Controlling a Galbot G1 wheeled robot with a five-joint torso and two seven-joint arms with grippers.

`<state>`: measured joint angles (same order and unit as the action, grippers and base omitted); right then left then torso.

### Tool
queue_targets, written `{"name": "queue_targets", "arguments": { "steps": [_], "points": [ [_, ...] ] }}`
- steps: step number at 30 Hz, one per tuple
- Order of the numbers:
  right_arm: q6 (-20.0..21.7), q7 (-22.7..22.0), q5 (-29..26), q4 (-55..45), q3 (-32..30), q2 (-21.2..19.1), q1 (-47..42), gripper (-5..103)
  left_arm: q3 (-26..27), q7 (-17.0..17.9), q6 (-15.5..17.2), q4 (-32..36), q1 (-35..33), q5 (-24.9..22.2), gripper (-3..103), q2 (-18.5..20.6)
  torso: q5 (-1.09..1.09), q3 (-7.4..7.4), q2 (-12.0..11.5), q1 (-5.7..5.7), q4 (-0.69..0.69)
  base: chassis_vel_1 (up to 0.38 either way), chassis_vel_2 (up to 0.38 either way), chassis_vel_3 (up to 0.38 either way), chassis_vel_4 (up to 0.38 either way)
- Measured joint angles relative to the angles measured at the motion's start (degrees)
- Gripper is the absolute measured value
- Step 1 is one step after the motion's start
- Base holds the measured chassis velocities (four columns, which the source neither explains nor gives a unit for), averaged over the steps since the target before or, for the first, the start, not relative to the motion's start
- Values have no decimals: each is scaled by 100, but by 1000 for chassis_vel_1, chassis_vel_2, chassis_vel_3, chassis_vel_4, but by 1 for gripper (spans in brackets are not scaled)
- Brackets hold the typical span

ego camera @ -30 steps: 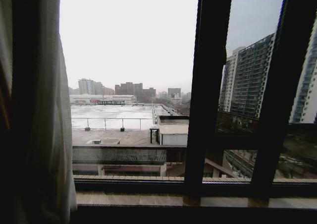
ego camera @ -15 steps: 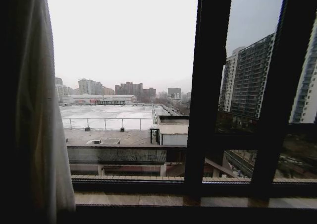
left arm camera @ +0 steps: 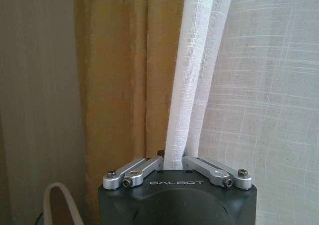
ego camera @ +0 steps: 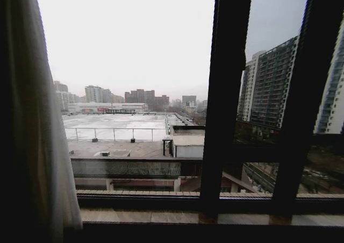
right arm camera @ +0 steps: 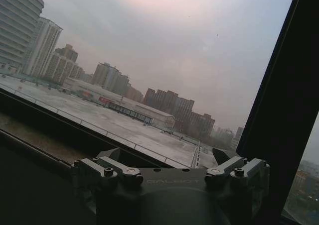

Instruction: Open the curtains by pulling them apart, changing their state from closed to fully open.

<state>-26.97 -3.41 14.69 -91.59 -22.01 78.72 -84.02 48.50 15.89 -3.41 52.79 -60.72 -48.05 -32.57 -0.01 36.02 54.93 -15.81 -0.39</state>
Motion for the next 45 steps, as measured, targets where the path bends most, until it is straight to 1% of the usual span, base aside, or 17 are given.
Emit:
{"name": "queue_targets", "arguments": {
  "steps": [4,8,10,11,13,17,19,20,22,24,25,27,30,31,34,38,45],
  "points": [
    [-14,1,3,-33,-12,0,-45,100,20,56,60,189,-36,79,0,-43,0,0,0,0,1,0,0,0,0],
    [-20,0,4,-64,-29,0,-87,100,57,-459,-67,520,-154,107,-2,-74,-1,0,0,0,2,0,0,0,0],
    [-22,-1,4,-83,-29,0,-109,100,79,-987,-282,862,-221,198,9,-161,0,0,0,0,0,0,0,0,0],
    [-22,-1,4,-83,-29,0,-109,100,79,-987,-282,862,-221,198,9,-161,0,0,0,0,0,0,0,0,0],
    [-23,-2,4,-101,-29,0,-127,100,90,-1213,-290,1414,-279,231,20,-307,1,0,0,0,0,0,0,0,0],
    [-23,-4,-2,-133,-38,0,-132,100,86,-1231,-125,1996,-314,287,31,-448,1,0,0,0,-1,0,0,0,0],
    [-21,-7,-27,-156,-76,0,-128,100,28,-1146,156,2659,-349,397,42,-613,2,1,0,0,-2,0,0,0,0],
    [-21,-7,-27,-156,-76,0,-128,100,28,-1146,156,2659,-349,397,42,-613,2,1,0,0,-2,0,0,0,0],
    [-11,-7,-67,-174,-86,0,-121,100,-86,-963,416,3133,-353,450,52,-757,3,0,0,0,-1,0,0,0,0],
    [-5,-8,-89,-183,-93,0,-119,100,-140,-855,522,3311,-362,474,52,-824,3,0,0,0,-1,0,0,0,0],
    [4,-9,-110,-194,-100,0,-117,100,-233,-671,662,3602,-413,504,64,-947,3,0,0,0,-1,0,0,0,0],
    [6,-9,-115,-197,-105,0,-115,100,-265,-587,718,3710,-445,525,64,-999,3,0,0,0,0,0,0,0,0],
    [12,-17,-137,-198,-116,0,-101,100,-318,-257,855,4178,-698,668,81,-1233,3,0,0,0,0,0,0,0,0],
    [12,-17,-137,-198,-116,0,-101,100,-318,-257,855,4178,-698,668,81,-1233,3,0,0,0,0,0,0,0,0],
    [42,-20,-200,-205,-124,0,-55,100,-222,-128,972,4716,-1101,813,96,-1497,2,0,0,0,1,0,0,0,0],
    [231,-20,-354,-342,-130,0,-3,100,-112,25,1155,5361,-1577,1071,100,-1802,2,0,0,0,1,0,0,0,0],
    [623,83,-717,-602,-179,0,75,100,10,27,1213,5793,-2062,1361,100,-2176,3,0,1,0,0,0,0,0,0]
  ]
}}
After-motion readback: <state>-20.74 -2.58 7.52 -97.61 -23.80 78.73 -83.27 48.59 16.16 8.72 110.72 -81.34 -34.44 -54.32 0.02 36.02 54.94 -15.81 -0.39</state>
